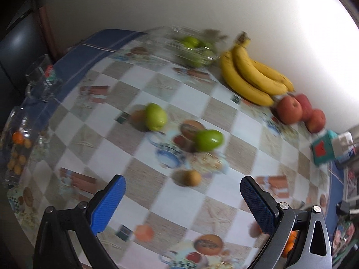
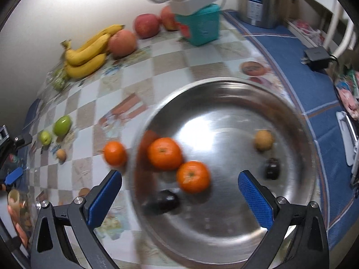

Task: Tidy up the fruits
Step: 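Grasp a small brown pear with the left gripper while the right gripper grasps a mandarin orange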

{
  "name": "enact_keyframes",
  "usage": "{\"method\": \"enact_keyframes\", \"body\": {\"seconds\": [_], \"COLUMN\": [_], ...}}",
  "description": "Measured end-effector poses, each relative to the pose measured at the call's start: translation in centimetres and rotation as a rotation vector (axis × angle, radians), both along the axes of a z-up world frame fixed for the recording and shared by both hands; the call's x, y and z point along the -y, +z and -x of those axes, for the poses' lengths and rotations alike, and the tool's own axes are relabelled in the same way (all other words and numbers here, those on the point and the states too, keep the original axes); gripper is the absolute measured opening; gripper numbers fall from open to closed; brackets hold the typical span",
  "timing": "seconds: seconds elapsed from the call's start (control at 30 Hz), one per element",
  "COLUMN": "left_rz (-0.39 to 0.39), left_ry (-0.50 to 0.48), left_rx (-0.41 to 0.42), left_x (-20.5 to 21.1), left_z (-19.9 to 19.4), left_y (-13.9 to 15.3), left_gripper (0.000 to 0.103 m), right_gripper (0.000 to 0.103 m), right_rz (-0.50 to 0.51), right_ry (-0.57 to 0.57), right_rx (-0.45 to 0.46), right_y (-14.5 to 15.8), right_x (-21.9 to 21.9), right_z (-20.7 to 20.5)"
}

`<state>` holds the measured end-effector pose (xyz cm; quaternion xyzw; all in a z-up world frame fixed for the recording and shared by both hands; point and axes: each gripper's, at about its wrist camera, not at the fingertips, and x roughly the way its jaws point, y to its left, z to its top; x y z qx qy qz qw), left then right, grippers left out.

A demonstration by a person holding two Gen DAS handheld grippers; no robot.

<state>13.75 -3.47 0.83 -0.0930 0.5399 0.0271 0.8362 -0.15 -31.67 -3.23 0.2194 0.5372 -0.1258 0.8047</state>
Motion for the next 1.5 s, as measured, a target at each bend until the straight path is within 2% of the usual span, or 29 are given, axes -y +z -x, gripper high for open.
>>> {"method": "enact_keyframes", "body": {"seconds": [0.3,0.5,0.67,0.97,1.17,1.23,1.27,1.37,1.43,1.5], "left_rz": [-0.062,-0.049,-0.018,-0.042,-0.044,-0.043,-0.047,-0.057,-0.061,-0.067], "left_ry": [0.047,0.058,0.006,-0.107,-0.162,-0.184,-0.193,-0.22,-0.234,-0.248], "left_rx": [0.02,0.012,-0.01,-0.035,-0.059,-0.057,-0.056,-0.059,-0.065,-0.07], "left_x": [-4.2,-6.0,-5.7,-2.9,-1.0,-0.3,0.1,1.0,1.4,1.9], "left_z": [-0.7,-1.1,-1.5,-2.1,-2.6,-2.6,-2.6,-2.8,-2.9,-2.9], "left_y": [0.1,-0.3,-0.9,-2.1,-3.5,-3.9,-4.0,-4.7,-5.2,-5.8], "left_gripper": [0.103,0.103,0.103,0.103,0.103,0.103,0.103,0.102,0.101,0.095], "right_gripper": [0.103,0.103,0.103,0.102,0.088,0.075,0.072,0.069,0.063,0.062], "right_rz": [-0.045,-0.073,-0.048,-0.034,0.0,0.004,0.003,0.01,0.018,0.019], "right_ry": [0.11,0.144,0.159,0.125,0.131,0.136,0.138,0.141,0.142,0.143], "right_rx": [0.049,0.105,0.138,0.145,0.148,0.141,0.137,0.126,0.124,0.121], "right_y": [0.8,1.3,1.6,1.1,0.9,0.7,0.5,0.1,-0.1,-0.4], "right_x": [-4.3,-6.1,-6.9,-6.0,-6.3,-6.4,-6.5,-6.6,-6.7,-6.7], "right_z": [-1.9,-3.3,-4.0,-4.4,-5.0,-5.2,-5.3,-5.6,-5.7,-5.8]}}
